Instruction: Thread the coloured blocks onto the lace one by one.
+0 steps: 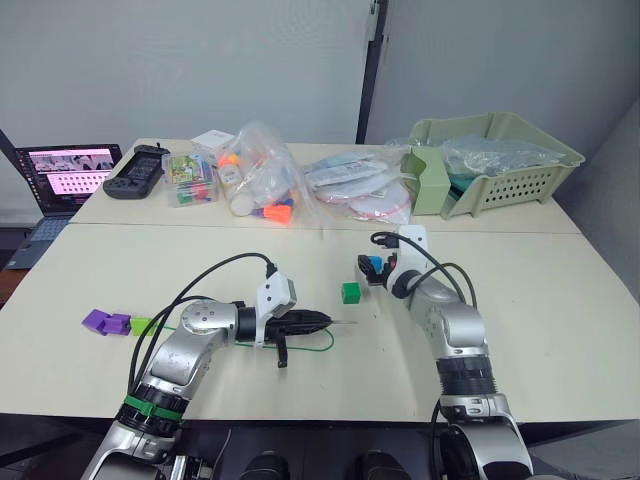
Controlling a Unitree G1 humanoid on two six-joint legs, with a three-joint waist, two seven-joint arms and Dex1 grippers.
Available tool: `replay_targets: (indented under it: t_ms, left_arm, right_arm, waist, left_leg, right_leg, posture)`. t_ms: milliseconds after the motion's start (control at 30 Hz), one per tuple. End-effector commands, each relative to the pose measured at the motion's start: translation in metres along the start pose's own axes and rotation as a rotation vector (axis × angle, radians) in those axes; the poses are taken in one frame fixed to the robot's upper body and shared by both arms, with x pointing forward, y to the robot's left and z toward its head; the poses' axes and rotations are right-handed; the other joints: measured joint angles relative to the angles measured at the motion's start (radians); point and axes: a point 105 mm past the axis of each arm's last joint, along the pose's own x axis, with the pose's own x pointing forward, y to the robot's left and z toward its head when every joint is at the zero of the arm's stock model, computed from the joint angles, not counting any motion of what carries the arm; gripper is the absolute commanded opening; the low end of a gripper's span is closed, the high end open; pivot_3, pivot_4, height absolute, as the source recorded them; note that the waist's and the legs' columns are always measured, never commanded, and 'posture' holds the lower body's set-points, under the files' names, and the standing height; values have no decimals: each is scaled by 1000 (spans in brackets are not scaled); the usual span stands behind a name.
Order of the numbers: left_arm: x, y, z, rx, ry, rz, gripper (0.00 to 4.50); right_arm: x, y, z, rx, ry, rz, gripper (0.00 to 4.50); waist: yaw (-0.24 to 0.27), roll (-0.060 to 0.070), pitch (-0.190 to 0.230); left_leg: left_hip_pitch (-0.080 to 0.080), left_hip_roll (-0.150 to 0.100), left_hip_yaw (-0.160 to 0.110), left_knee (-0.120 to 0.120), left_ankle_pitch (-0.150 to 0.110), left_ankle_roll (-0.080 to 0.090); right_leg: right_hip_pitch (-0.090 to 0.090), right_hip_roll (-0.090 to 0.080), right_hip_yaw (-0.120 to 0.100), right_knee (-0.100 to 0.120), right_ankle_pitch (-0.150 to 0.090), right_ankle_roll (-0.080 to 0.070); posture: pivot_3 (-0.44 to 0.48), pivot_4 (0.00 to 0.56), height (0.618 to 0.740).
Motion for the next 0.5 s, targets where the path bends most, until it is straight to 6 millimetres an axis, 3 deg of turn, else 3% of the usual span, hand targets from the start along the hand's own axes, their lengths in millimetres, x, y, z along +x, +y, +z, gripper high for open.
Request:
replay_targets:
  t_ms: [33, 133, 233, 433, 500]
  left_arm:
    - [-1, 1, 10, 32, -23, 1, 0]
    - [-1, 0, 10, 35, -24, 2, 0]
    - [-1, 0, 10, 36, -24, 5, 0]
    - [-1, 0, 9, 36, -21, 5, 0]
    - [0, -1, 8, 36, -21, 2, 0]
  right_arm:
    - [5, 4, 9, -19, -37, 10, 4486]
    - [11, 5, 4, -43, -17, 3, 4486]
    - [13, 0, 0, -34, -11, -21, 3732]
    - [14, 1, -3, -15, -8, -13, 1530]
    - [12, 3, -1, -8, -21, -2, 1187]
  waist:
    - [-2, 0, 0]
    - [-8, 0, 0]
    - [-10, 0, 0]
    - [-11, 0, 0]
    - [-11, 0, 0]
  left_leg:
    - [0, 0, 0, 0, 0, 0]
    - [0, 0, 0, -1, 0, 0]
    - [0, 0, 0, -1, 0, 0]
    - [0, 0, 0, -1, 0, 0]
    - [0, 0, 0, -1, 0, 0]
  right_leg:
    - [0, 0, 0, 0, 0, 0]
    - [0, 0, 0, 0, 0, 0]
    - [0, 0, 0, 0, 0, 0]
    - [0, 0, 0, 0, 0, 0]
    - [0, 0, 0, 0, 0, 0]
  posture:
    - [0, 150, 734]
    - [0, 150, 734]
    - [0, 150, 734]
    - [0, 150, 734]
    - [0, 150, 734]
